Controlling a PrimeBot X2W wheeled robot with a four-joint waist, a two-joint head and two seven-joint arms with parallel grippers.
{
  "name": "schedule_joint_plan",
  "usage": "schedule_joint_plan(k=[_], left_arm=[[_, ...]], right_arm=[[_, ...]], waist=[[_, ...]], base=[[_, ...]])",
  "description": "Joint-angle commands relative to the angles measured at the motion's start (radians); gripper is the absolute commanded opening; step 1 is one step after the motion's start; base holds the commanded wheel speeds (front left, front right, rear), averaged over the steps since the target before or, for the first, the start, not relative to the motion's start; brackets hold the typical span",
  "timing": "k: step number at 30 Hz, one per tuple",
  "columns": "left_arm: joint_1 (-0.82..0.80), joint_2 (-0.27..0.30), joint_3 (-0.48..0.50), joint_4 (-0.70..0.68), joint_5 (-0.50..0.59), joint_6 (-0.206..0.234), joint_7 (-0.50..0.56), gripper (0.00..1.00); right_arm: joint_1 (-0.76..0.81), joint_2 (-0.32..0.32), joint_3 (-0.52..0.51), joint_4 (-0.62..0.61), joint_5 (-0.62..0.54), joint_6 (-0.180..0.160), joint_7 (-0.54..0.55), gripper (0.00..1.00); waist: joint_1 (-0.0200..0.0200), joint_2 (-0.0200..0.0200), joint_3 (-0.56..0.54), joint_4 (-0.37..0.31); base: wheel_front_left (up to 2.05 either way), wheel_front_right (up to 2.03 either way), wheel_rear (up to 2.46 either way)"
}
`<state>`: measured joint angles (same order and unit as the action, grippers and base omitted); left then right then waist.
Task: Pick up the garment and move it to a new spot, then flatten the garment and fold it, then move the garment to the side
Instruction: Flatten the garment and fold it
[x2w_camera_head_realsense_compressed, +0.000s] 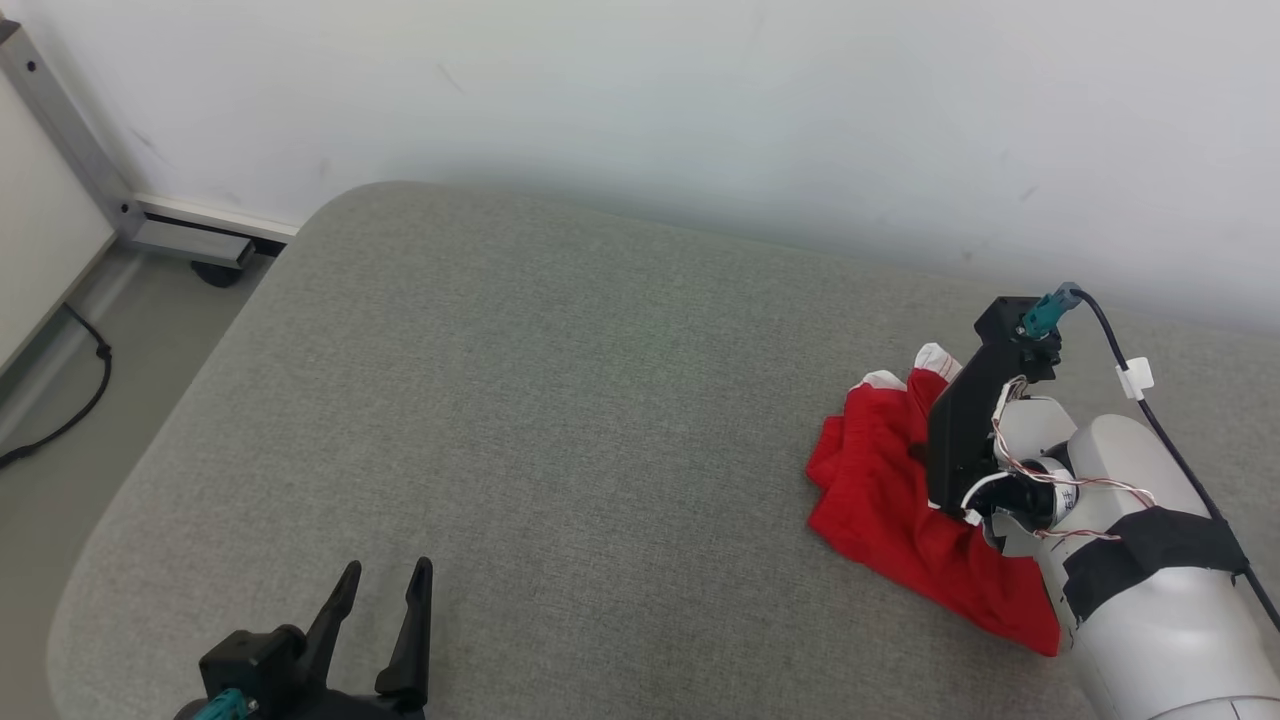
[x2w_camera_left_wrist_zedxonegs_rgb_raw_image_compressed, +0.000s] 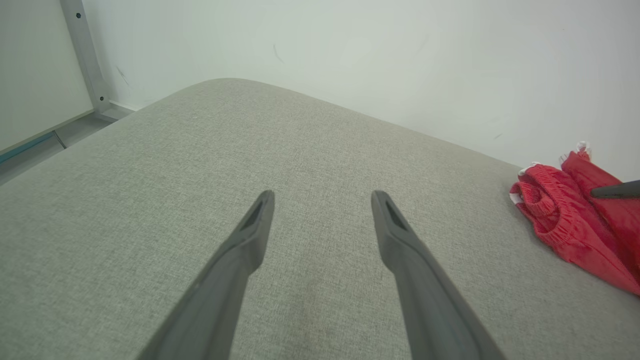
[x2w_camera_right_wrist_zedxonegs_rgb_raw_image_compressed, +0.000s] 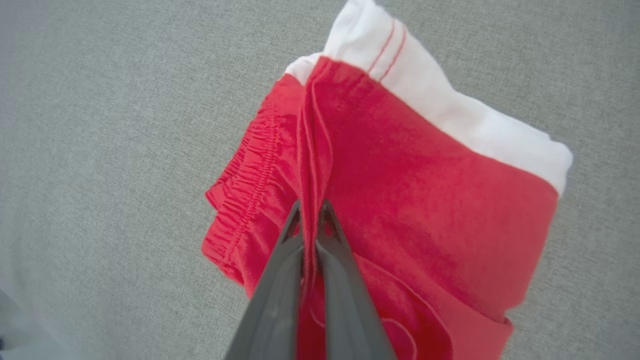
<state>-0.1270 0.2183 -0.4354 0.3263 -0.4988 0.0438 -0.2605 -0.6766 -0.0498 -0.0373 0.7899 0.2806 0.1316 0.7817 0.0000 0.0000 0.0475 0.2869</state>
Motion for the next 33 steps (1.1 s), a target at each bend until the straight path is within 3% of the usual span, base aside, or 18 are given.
schedule_joint_plan(k=[1, 12, 13, 14, 15, 24, 33], left_arm=[[-0.005, 0.003, 0.0, 0.002, 0.005, -0.002, -0.006, 1.0], [-0.008, 0.003, -0.013, 0.011, 0.003, -0.006, -0.005, 1.0], [-0.008, 0.003, -0.015, 0.01, 0.001, -0.004, -0.005, 1.0], [-0.007, 0.003, -0.015, 0.009, 0.001, -0.004, -0.005, 1.0], [-0.007, 0.004, -0.015, 0.009, 0.0, -0.003, -0.005, 1.0], [-0.006, 0.009, -0.009, 0.004, -0.006, 0.007, -0.005, 1.0], [0.006, 0.017, -0.003, -0.01, -0.006, 0.014, -0.006, 1.0]], right_arm=[[-0.015, -0.002, 0.003, 0.011, 0.007, -0.002, -0.009, 0.0], [-0.084, -0.002, 0.041, 0.208, 0.048, -0.002, -0.116, 0.0], [-0.095, -0.002, 0.049, 0.242, 0.055, -0.002, -0.134, 0.05], [-0.102, -0.002, 0.052, 0.256, 0.065, -0.002, -0.148, 0.57], [-0.108, -0.002, 0.054, 0.269, 0.072, -0.002, -0.163, 1.0], [-0.188, -0.002, 0.094, 0.338, 0.099, -0.002, -0.308, 1.0], [-0.18, -0.044, 0.045, 0.34, -0.058, -0.002, -0.483, 1.0]], waist=[[0.0, 0.0, -0.003, 0.009], [0.0, 0.0, -0.009, 0.05], [0.0, 0.0, -0.009, 0.054], [0.0, 0.0, -0.008, 0.056], [0.0, 0.0, -0.008, 0.057], [0.0, 0.0, -0.005, 0.042], [0.0, 0.0, -0.011, -0.006]], base=[[0.0, 0.0, 0.0], [0.0, 0.0, 0.0], [0.0, 0.0, 0.0], [0.0, 0.0, 0.0], [0.0, 0.0, 0.0], [0.0, 0.0, 0.0], [0.0, 0.0, 0.0]])
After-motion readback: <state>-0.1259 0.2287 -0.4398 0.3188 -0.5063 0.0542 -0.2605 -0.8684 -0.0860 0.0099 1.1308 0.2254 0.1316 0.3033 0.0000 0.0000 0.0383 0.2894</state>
